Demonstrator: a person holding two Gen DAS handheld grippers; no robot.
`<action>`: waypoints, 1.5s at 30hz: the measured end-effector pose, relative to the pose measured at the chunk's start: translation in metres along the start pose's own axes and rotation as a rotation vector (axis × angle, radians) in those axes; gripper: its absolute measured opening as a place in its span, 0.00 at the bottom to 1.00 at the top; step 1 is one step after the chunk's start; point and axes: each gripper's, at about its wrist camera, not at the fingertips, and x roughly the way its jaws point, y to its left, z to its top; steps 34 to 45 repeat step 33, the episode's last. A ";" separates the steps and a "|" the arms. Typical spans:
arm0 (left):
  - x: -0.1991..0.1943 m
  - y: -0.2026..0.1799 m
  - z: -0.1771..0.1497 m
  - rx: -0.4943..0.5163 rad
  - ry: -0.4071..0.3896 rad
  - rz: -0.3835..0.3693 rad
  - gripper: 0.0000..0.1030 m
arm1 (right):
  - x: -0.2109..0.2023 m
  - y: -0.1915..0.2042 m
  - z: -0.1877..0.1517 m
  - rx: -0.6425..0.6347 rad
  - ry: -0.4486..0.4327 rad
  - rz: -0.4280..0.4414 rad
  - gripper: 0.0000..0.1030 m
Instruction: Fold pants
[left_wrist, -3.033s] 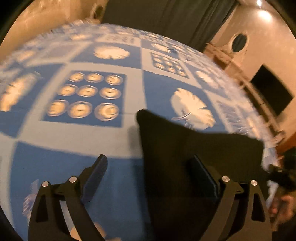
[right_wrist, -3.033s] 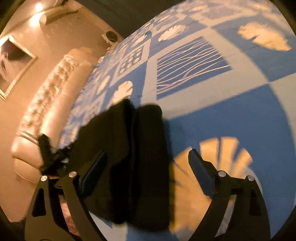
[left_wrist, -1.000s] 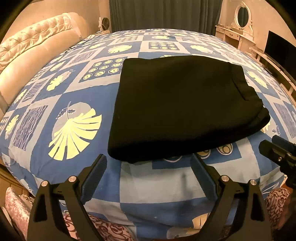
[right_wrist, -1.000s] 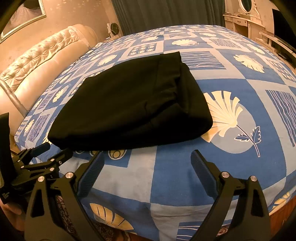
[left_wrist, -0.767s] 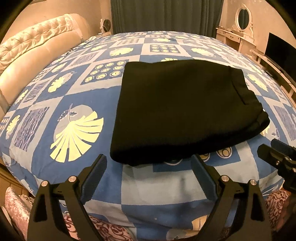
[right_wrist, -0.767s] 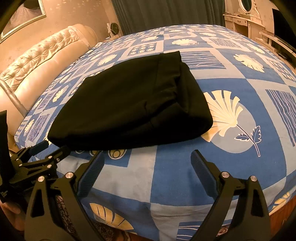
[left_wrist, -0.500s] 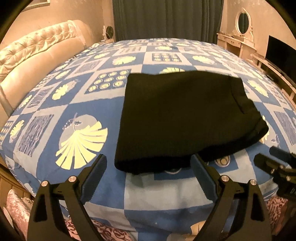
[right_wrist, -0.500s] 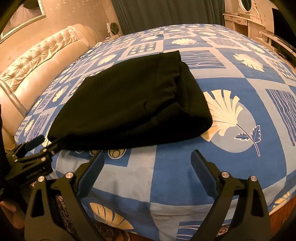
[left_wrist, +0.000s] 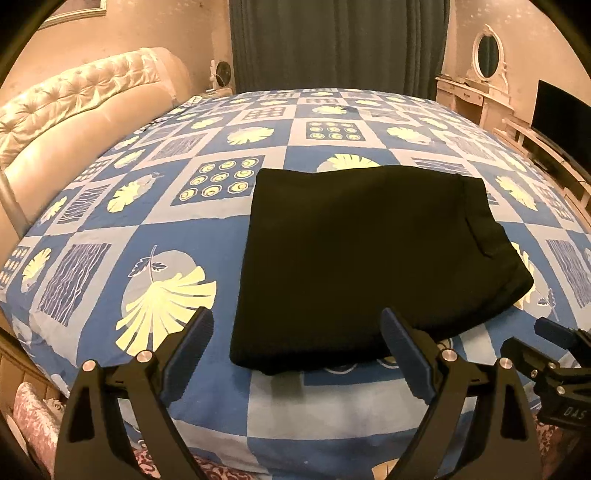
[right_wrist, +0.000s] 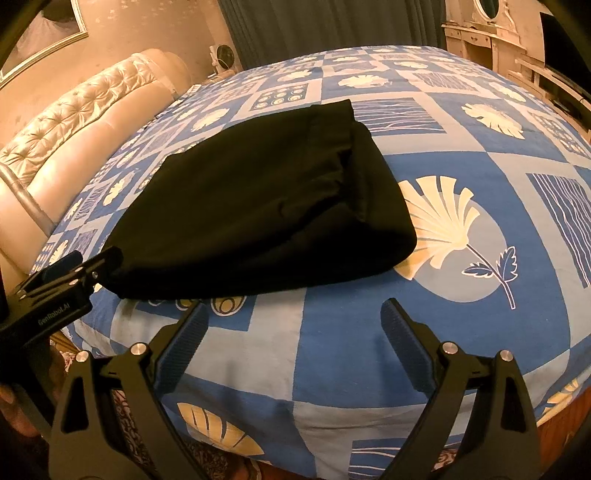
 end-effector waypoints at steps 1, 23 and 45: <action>0.000 0.000 -0.001 0.002 -0.002 0.000 0.88 | 0.000 0.000 0.000 0.001 0.000 -0.001 0.92; -0.002 -0.012 -0.001 0.074 -0.003 -0.033 0.88 | 0.010 0.000 -0.006 0.010 0.034 -0.001 0.92; 0.004 -0.001 -0.001 -0.015 0.043 -0.015 0.88 | 0.010 -0.003 -0.007 0.023 0.037 0.003 0.92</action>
